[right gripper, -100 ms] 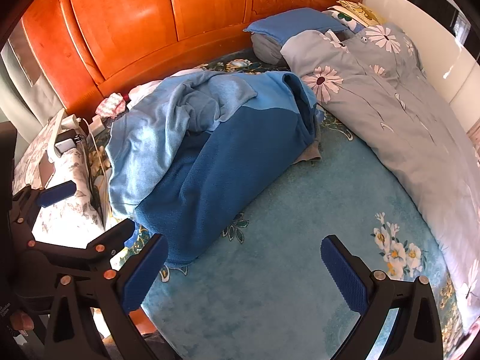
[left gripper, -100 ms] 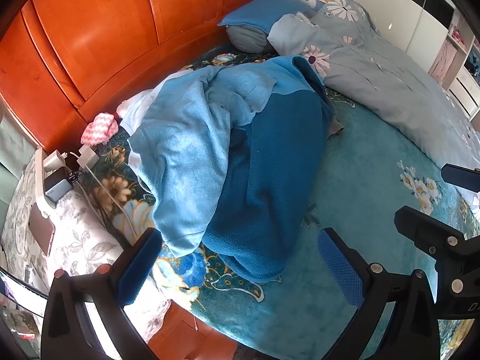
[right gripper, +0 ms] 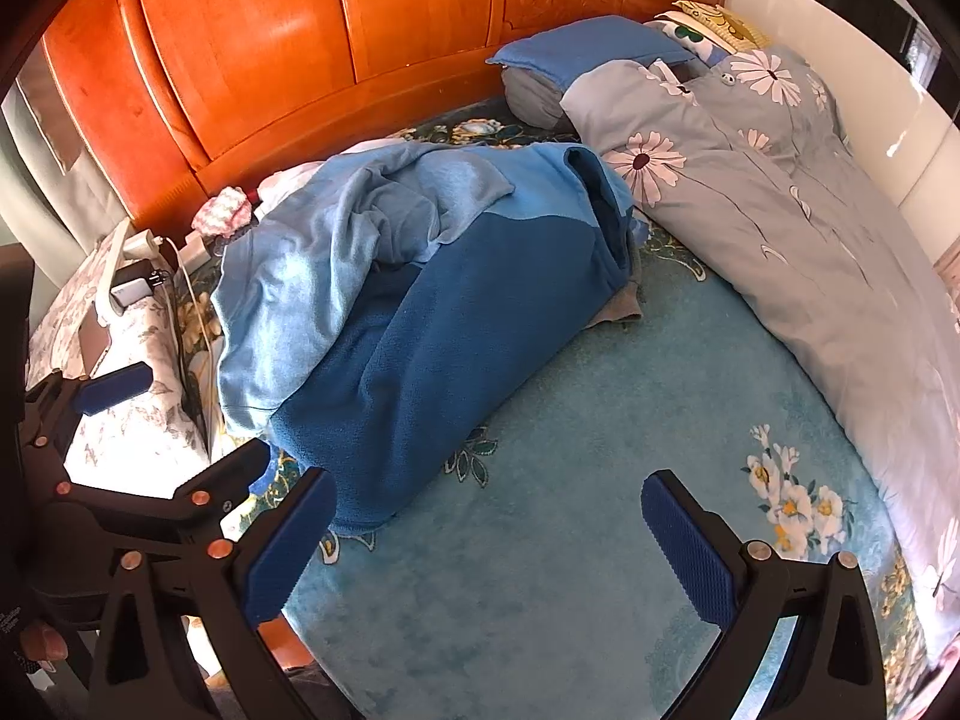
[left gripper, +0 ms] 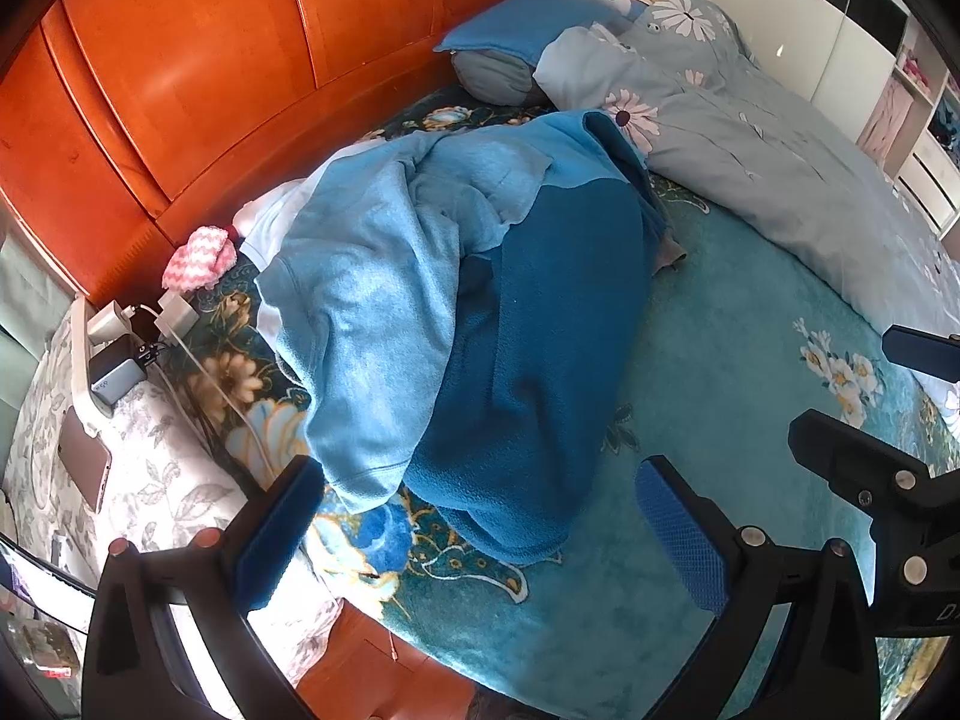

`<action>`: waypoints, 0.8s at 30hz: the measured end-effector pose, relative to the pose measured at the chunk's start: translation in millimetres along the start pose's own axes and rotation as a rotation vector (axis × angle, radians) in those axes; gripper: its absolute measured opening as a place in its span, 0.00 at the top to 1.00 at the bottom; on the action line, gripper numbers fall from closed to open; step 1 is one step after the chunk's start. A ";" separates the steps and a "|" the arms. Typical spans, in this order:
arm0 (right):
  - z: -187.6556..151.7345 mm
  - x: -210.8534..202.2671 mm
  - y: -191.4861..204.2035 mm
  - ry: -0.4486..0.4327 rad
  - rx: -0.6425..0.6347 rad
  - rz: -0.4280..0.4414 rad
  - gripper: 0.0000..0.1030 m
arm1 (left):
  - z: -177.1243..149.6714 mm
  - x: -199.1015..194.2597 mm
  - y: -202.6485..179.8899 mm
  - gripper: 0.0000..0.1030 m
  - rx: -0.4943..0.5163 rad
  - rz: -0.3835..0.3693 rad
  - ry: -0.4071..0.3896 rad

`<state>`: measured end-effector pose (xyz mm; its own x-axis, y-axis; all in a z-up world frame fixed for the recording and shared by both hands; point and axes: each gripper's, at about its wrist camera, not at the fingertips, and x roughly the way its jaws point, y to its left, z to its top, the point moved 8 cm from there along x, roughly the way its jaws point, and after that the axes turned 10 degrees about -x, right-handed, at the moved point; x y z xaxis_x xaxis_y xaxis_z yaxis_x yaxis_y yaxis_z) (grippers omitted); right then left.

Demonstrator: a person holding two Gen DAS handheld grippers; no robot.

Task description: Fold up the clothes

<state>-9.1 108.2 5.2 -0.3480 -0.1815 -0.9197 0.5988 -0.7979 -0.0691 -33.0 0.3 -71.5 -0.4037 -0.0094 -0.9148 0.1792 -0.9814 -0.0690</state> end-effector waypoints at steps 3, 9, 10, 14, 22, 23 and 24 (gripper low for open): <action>-2.2 -0.7 -5.3 -0.009 -0.001 -0.006 0.00 | -1.5 -1.4 -1.2 0.00 -0.019 -0.012 0.011; -0.4 -5.4 1.2 -0.007 -0.015 -0.011 0.00 | -4.2 -5.6 -1.3 0.00 -0.044 -0.015 0.006; 0.5 -5.8 2.4 -0.008 -0.016 -0.008 0.00 | -3.7 -7.0 -1.7 0.00 -0.045 -0.011 0.003; 1.1 -8.9 -1.1 -0.017 -0.023 0.009 0.00 | -2.4 -11.4 -2.9 0.00 -0.049 0.002 -0.011; 4.6 -13.5 -2.1 -0.048 -0.030 0.039 0.00 | -1.8 -23.0 -2.9 0.00 -0.044 0.042 -0.044; 5.1 -13.8 -1.5 -0.050 -0.030 0.043 0.00 | -2.5 -24.7 -3.1 0.00 -0.040 0.049 -0.047; 4.1 -14.1 -1.3 -0.054 -0.031 0.048 0.00 | -3.4 -25.7 -3.3 0.00 -0.037 0.054 -0.048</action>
<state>-8.0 109.4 19.9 -0.3564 -0.2500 -0.9003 0.6371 -0.7698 -0.0384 -20.2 4.4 -49.1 -0.4350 -0.0723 -0.8975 0.2348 -0.9714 -0.0355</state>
